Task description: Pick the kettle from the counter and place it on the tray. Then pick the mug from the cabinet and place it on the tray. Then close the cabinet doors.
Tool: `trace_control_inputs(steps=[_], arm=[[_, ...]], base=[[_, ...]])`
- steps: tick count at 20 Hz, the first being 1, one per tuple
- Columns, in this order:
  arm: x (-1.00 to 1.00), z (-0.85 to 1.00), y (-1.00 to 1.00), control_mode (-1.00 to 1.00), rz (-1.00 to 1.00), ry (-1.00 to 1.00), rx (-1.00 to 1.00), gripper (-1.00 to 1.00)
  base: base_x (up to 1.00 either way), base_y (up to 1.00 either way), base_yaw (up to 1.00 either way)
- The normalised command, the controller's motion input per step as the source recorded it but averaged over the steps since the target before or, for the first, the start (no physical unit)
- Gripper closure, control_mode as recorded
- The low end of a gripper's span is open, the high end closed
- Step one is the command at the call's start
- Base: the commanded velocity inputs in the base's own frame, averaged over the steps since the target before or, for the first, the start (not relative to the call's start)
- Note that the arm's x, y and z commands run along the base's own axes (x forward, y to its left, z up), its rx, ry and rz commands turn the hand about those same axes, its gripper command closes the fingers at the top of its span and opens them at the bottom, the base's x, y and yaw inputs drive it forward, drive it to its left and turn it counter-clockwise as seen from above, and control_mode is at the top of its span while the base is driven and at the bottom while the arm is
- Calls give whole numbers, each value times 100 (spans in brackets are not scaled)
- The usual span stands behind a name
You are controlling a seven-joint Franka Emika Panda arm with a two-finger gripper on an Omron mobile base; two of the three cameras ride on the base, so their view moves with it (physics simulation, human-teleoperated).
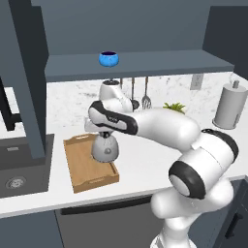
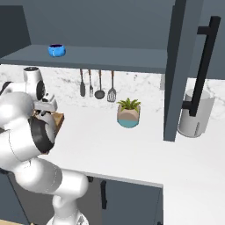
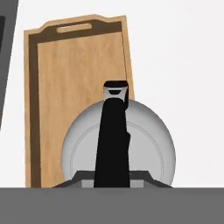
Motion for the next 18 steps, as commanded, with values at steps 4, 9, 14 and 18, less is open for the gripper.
trace_control_inputs(steps=[4, 9, 14, 18], arm=[[60, -3, 86, -100, -10, 0, -1, 100], [44, -4, 62, -100, -9, 0, 0, 100], [44, -21, 27, -100, -5, -2, 0, 100], [34, -32, 0, -100, 0, -14, 0, 100]], base=[[0, 0, 0], [0, 0, 0], [0, 0, 0], [0, 0, 0]])
